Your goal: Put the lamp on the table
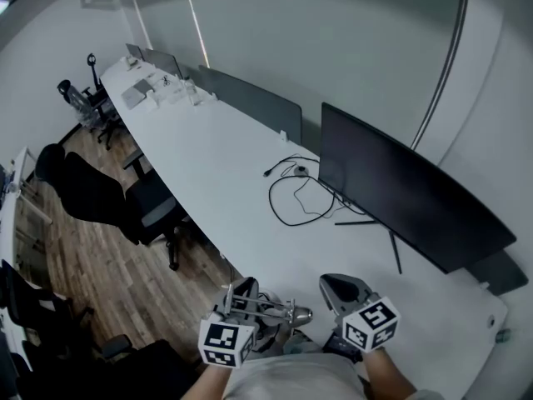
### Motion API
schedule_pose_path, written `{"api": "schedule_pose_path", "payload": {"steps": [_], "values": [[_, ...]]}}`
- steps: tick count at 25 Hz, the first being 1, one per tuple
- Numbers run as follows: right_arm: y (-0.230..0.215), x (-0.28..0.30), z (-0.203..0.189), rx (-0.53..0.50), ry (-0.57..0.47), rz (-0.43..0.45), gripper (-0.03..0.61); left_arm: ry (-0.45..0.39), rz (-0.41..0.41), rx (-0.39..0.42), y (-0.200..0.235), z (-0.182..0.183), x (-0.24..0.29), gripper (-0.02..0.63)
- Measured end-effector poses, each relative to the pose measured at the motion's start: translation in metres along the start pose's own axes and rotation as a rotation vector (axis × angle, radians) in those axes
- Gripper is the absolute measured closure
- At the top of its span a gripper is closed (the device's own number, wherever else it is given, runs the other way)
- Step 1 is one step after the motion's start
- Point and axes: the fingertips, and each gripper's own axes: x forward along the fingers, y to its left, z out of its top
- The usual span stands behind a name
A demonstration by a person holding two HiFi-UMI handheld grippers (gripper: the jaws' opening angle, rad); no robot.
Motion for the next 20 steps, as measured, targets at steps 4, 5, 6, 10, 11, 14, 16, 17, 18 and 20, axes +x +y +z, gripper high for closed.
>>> {"api": "schedule_pose_path", "payload": {"steps": [4, 5, 6, 10, 11, 14, 16, 17, 18, 20], "values": [[-0.005, 0.007, 0.005, 0.001, 0.003, -0.012, 0.546, 0.006, -0.012, -0.005, 0.006, 0.005, 0.012, 0.6], [-0.007, 0.009, 0.005, 0.002, 0.004, -0.018, 0.546, 0.006, -0.019, -0.003, 0.007, 0.007, 0.015, 0.6], [-0.009, 0.01, 0.006, 0.005, 0.004, -0.026, 0.546, 0.01, -0.028, 0.001, 0.008, 0.008, 0.018, 0.6], [-0.015, 0.015, 0.011, 0.023, -0.008, -0.075, 0.546, 0.017, -0.062, 0.031, 0.011, 0.01, 0.028, 0.6], [-0.015, 0.016, 0.012, 0.025, -0.012, -0.082, 0.546, 0.016, -0.067, 0.038, 0.012, 0.011, 0.03, 0.6], [-0.016, 0.021, 0.012, 0.033, -0.014, -0.096, 0.546, 0.029, -0.089, 0.039, 0.013, 0.014, 0.038, 0.6], [-0.017, 0.023, 0.012, 0.043, -0.014, -0.109, 0.546, 0.033, -0.102, 0.04, 0.015, 0.017, 0.042, 0.6], [-0.017, 0.024, 0.012, 0.045, -0.014, -0.113, 0.546, 0.034, -0.107, 0.041, 0.016, 0.017, 0.044, 0.6], [-0.018, 0.025, 0.012, 0.046, -0.015, -0.116, 0.546, 0.036, -0.112, 0.042, 0.017, 0.018, 0.047, 0.6], [-0.021, 0.027, 0.013, 0.048, -0.017, -0.12, 0.546, 0.039, -0.12, 0.04, 0.018, 0.018, 0.052, 0.6]]}}
